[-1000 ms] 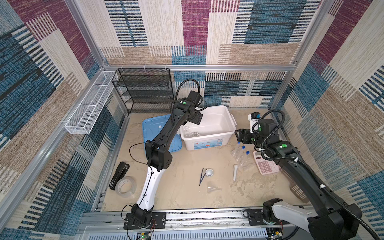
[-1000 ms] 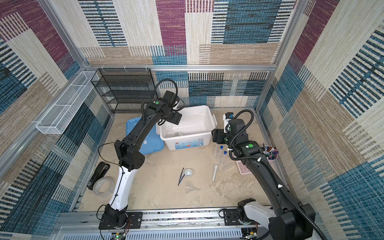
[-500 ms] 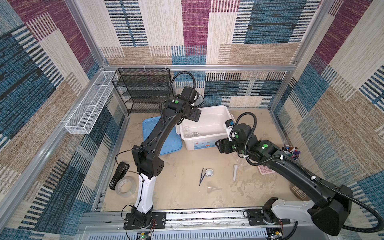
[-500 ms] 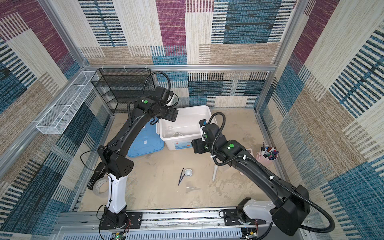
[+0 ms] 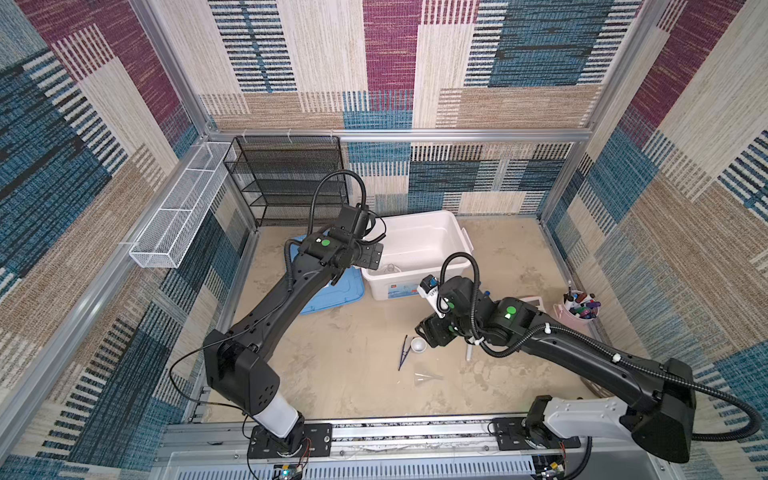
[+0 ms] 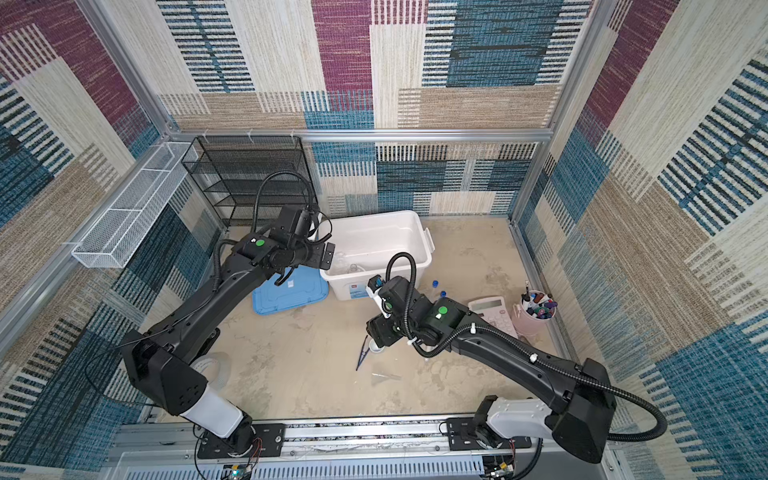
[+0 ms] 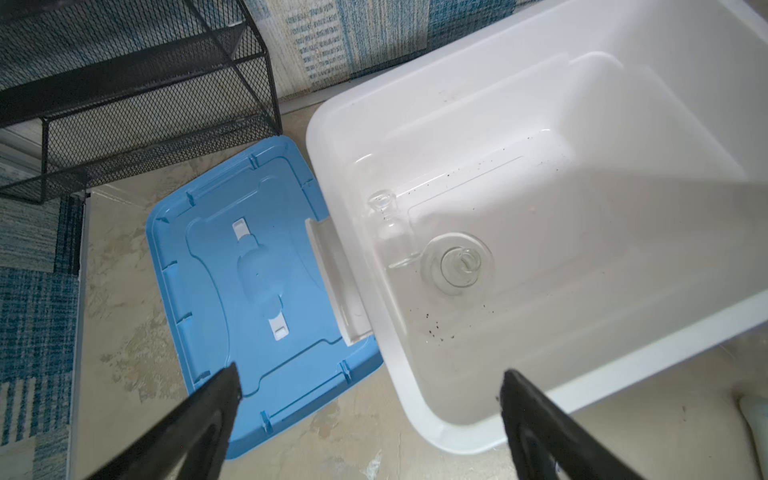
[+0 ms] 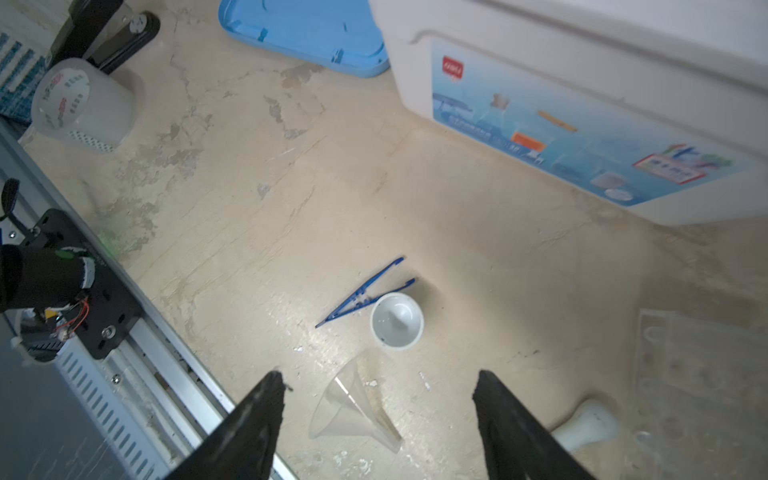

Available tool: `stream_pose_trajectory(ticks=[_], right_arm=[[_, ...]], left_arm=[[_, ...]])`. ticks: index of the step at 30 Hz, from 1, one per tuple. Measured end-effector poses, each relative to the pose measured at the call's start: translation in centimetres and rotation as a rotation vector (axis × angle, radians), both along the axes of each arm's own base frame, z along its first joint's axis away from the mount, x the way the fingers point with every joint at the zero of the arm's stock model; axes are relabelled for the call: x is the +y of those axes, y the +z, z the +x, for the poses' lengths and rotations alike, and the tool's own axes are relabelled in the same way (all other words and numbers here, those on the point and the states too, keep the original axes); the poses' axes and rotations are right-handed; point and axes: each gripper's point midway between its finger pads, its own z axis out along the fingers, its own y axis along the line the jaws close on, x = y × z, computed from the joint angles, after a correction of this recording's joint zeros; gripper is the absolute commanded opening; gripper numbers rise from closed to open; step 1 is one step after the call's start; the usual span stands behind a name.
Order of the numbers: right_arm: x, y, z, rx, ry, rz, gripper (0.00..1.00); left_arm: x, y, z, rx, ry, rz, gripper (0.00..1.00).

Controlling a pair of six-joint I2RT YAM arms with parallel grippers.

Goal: Organize the chemistry lab equipment
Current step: 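Move both grippers toward the clear plastic funnel near the robot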

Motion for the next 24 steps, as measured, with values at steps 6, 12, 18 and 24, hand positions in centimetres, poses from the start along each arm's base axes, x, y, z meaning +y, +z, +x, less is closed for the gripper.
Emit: stream_pose_trajectory(ticks=[6,12,18,24], right_arm=[[-0.5,-3.5,-3.2,0.120,-0.038,-0.035,0.77],[-1.8,-5.0,-3.6,0.145,-0.147,0.021,0.77],[-2.3,-5.5,-3.4,0.131,-0.209,0.064,0.77],[-3.2,-5.3,-3.4,0.100,-0.241,0.105,0.76]], left_arm=[[1.1,-3.0,-3.8,0.072,0.001,-0.028,0.95],[0.8,-5.4,-9.6,0.145,-0.052,-0.124,0.88],[-1.4,-8.2,-15.9,0.215,-0.141,-0.225,0.77],[-4.8,-13.6,-21.9,0.342,-0.207,-0.323,0.61]])
